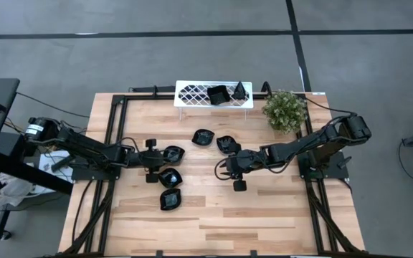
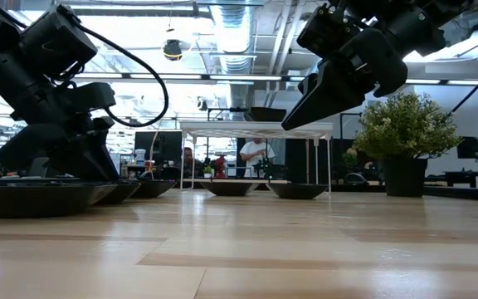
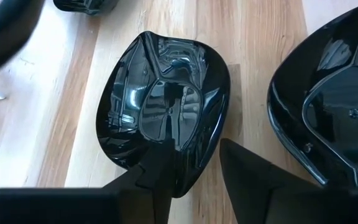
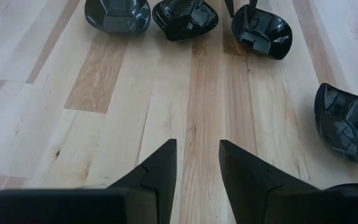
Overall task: Pick & Place Mini shaped plates
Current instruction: Put the leaf-shaped plate on the shelf, then stack the leaf-shaped plate on top of the leaf-shaped plate on the shelf
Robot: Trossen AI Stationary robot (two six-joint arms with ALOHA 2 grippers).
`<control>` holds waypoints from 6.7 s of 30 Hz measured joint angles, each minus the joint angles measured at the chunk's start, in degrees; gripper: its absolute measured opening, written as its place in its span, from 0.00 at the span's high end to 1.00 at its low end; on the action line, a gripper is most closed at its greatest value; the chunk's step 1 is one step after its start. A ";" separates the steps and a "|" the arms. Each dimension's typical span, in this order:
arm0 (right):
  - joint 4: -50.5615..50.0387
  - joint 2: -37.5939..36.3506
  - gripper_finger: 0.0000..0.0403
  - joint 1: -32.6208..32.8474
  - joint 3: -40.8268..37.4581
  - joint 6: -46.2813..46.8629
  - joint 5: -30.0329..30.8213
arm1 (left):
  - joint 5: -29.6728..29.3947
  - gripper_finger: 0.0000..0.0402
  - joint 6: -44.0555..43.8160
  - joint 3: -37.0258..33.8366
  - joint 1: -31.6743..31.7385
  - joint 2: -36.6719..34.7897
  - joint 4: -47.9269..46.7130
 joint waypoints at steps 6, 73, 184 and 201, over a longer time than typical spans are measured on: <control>0.00 0.00 0.71 0.00 0.00 0.00 0.00 | 0.59 0.75 0.13 0.00 0.00 0.00 -0.07; 0.00 0.00 0.71 0.07 -0.01 5.99 -0.22 | -7.55 0.98 29.98 25.49 12.10 0.00 -11.27; 2.44 0.00 0.71 1.40 -0.02 11.36 3.98 | 15.57 0.83 -7.15 7.62 -0.18 -12.26 -4.21; -17.16 0.94 0.71 -4.54 -0.05 34.99 22.28 | 14.99 0.83 -7.54 7.48 -0.81 -12.39 3.18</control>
